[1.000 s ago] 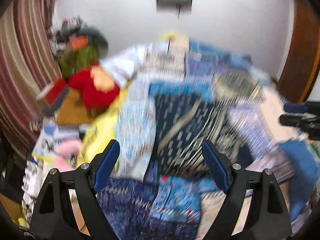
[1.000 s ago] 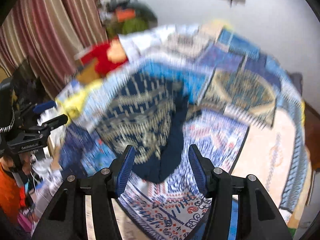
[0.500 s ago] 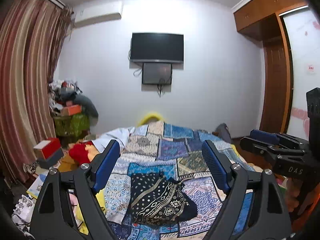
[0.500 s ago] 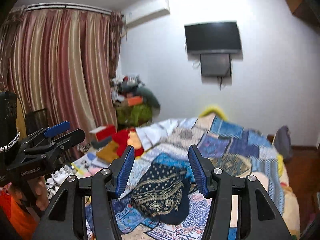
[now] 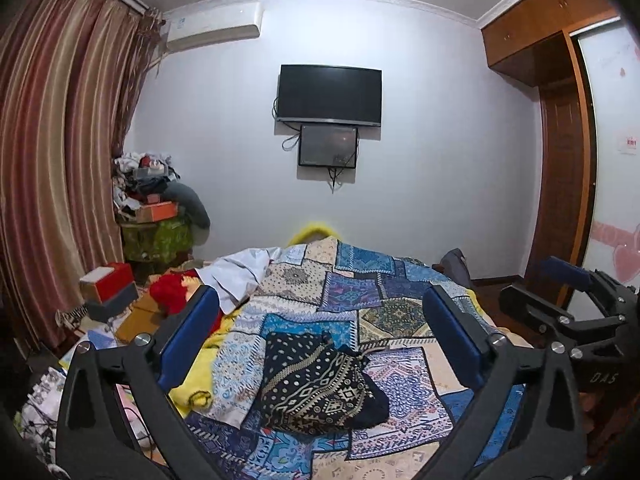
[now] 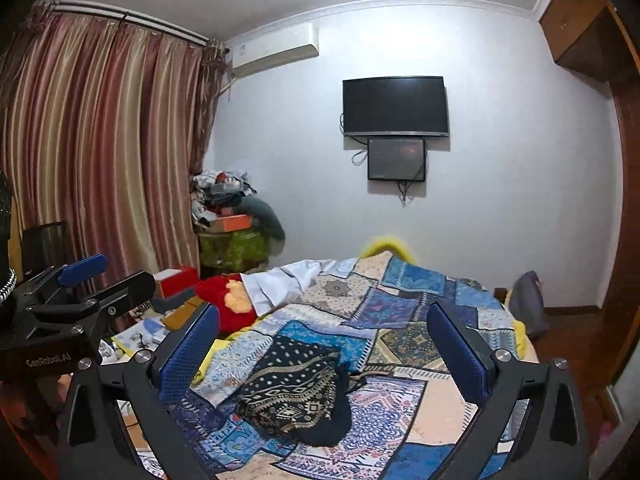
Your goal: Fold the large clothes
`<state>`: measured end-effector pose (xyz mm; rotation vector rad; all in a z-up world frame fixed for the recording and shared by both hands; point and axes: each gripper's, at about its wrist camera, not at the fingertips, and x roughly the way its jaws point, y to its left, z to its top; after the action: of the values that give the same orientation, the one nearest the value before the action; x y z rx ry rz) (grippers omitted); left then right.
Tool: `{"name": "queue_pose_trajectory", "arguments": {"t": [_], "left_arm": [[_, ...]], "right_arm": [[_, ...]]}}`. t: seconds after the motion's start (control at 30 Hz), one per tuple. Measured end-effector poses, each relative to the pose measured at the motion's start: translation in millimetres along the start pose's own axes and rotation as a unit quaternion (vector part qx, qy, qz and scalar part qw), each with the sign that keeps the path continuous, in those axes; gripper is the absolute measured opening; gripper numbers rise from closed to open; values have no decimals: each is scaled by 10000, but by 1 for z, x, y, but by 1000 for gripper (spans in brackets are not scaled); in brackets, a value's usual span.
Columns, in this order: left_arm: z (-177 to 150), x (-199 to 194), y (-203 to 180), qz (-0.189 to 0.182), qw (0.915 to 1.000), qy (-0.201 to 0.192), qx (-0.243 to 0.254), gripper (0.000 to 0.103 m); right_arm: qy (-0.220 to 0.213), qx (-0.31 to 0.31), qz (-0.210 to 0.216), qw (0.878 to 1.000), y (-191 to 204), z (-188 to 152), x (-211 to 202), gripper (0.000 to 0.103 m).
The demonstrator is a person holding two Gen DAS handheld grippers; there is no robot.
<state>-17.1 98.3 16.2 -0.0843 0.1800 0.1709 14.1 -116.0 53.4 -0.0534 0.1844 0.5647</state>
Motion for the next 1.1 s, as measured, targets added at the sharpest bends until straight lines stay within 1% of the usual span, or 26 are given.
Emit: {"name": "queue_pose_trajectory", "arguments": {"t": [0.33,1.1], "left_arm": [[-6,3,-1,0,10000,77,0,103],[-7,11,17,-49,9998,163,-102,103]], "right_arm": [[248,112,38,9996,-6,-10,7,103],[325,209,66,9992,-12,-15,13,103]]}}
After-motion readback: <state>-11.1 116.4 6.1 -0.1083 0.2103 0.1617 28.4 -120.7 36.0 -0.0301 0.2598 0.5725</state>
